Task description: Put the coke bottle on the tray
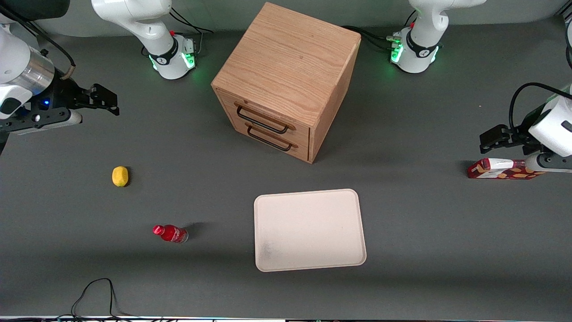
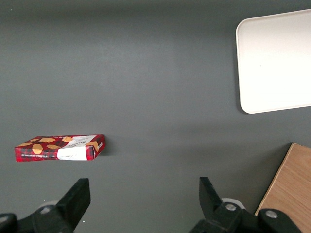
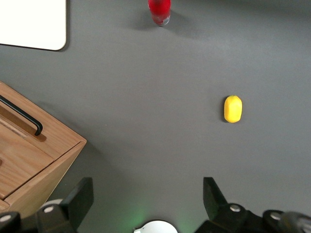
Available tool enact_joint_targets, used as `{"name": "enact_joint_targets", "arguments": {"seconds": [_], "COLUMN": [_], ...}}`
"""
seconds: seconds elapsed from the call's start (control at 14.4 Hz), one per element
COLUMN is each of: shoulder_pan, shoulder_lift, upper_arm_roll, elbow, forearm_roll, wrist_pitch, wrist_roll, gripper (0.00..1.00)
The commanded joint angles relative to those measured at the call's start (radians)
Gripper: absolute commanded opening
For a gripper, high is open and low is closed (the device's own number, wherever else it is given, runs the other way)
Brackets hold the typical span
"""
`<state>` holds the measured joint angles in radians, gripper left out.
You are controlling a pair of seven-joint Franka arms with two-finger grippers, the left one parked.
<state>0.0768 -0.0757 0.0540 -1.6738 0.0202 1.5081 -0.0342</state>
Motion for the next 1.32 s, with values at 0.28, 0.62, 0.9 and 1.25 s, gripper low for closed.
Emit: {"name": "enact_joint_targets", "arguments": {"seconds": [0.28,0.62,0.9,1.25], "shoulder_pan": [-0.014,-0.017,-0.026,-0.017], "shoulder_lift": [0.017,0.01,0.031,0.169], "upper_arm_roll": [0.012,-0.009,-0.019,-0.04], "elbow": [0.039,0.032,0.08,0.263], "forearm_roll": [-0.011,-0.006,-0.003,-0.006], "wrist_pitch": [-0.037,-0.072,-0.068,-0.069], "wrist_roll": [-0.001,-0.003,-0.004,-0.015], "gripper": [1.0,1.0,1.0,1.0]}}
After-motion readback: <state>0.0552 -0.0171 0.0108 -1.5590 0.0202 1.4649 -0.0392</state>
